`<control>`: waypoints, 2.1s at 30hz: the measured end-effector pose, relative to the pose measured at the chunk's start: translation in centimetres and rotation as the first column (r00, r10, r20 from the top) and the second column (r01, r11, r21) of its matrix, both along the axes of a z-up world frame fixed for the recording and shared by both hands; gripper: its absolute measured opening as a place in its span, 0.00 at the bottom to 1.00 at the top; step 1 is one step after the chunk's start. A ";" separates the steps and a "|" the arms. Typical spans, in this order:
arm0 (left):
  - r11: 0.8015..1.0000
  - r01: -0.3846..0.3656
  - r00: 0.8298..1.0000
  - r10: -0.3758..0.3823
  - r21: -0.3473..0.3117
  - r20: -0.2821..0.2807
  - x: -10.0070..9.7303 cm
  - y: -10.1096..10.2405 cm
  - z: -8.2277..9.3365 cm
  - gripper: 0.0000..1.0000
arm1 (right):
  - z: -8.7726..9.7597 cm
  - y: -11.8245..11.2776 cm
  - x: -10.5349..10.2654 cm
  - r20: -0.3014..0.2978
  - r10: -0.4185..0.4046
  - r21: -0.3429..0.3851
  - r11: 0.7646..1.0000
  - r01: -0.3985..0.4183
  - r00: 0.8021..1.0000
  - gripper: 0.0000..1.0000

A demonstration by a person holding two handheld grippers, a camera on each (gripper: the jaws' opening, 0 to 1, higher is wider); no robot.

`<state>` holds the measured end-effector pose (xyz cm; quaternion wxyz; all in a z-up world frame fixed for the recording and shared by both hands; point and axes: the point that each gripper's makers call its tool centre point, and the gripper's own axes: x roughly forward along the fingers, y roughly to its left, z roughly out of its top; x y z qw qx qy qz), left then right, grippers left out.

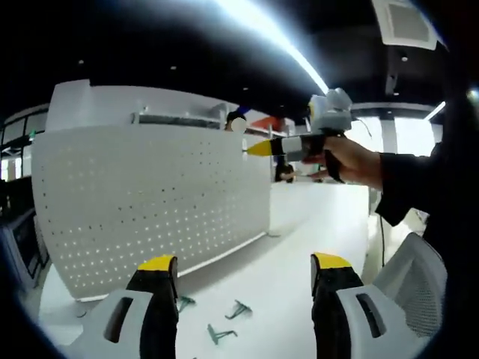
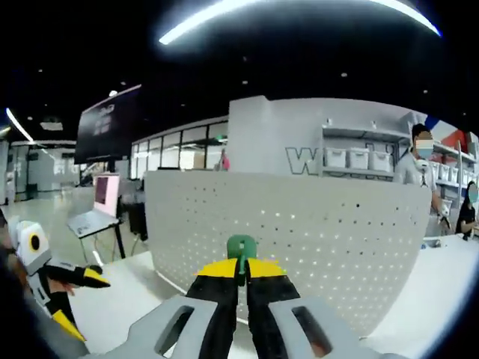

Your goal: Insert the hook assembly into the mounting plate slot until the hook locks in place.

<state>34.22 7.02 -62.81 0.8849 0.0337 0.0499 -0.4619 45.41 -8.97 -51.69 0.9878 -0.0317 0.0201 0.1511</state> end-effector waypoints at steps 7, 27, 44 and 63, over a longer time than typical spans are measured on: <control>1.000 0.013 1.000 -0.013 0.004 0.006 -0.4 0.3 -0.4 0.75 | 2.1 -1.7 3.2 0.037 -0.075 0.009 0.997 0.075 0.996 0.01; 1.000 0.012 0.999 -0.013 -0.023 -0.035 -0.9 0.6 -2.2 0.75 | 2.5 -3.3 9.4 0.084 -0.246 -0.077 0.965 0.252 0.966 0.01; 0.999 0.014 0.998 -0.016 -0.042 -0.061 -0.7 0.7 -2.6 0.73 | 1.7 -3.2 10.9 0.063 -0.266 -0.003 0.964 0.267 0.962 0.01; 0.998 0.009 0.997 -0.013 -0.058 -0.078 -0.6 0.9 -2.7 0.72 | 1.6 -3.0 11.6 0.088 -0.296 -0.130 0.943 0.306 0.951 0.01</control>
